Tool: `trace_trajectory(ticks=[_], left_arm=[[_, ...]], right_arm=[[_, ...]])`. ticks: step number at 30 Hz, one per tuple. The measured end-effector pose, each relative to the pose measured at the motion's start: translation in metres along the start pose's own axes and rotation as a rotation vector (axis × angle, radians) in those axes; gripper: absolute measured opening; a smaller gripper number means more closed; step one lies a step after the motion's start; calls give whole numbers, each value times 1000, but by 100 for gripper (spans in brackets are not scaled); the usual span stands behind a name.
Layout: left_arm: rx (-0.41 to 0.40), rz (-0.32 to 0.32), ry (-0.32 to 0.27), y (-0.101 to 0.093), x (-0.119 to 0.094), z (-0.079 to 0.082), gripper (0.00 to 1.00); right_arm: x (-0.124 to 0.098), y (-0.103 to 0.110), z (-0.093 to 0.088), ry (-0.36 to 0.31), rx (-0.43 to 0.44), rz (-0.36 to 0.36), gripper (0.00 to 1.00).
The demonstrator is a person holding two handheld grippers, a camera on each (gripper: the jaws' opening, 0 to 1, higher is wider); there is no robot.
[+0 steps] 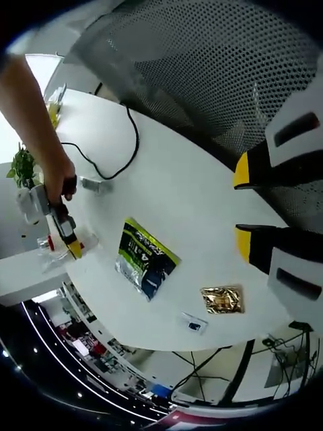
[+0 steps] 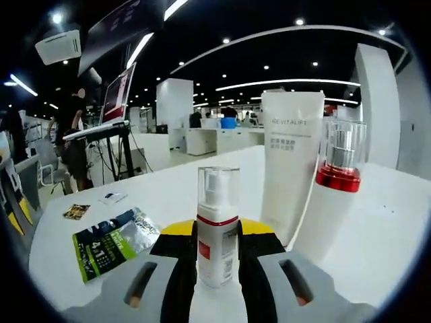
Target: Arrange the skincare products in the storage area until every visible bottle or jar stands upright without overlapping.
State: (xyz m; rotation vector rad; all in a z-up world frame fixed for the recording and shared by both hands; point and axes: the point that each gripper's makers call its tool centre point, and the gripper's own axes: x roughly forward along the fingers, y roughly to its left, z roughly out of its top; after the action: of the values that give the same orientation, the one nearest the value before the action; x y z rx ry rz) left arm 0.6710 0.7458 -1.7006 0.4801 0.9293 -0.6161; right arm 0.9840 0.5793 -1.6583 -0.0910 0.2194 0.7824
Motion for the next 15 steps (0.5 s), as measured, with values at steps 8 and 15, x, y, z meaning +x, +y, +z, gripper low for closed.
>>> trace_trajectory(ticks=[8, 15], left_arm=[[1, -2, 2, 0, 2, -2, 21], [0, 0, 2, 1, 2, -3, 21]], right_arm=[[3, -1, 0, -22, -13, 7, 20], [1, 4, -1, -30, -42, 20, 20]])
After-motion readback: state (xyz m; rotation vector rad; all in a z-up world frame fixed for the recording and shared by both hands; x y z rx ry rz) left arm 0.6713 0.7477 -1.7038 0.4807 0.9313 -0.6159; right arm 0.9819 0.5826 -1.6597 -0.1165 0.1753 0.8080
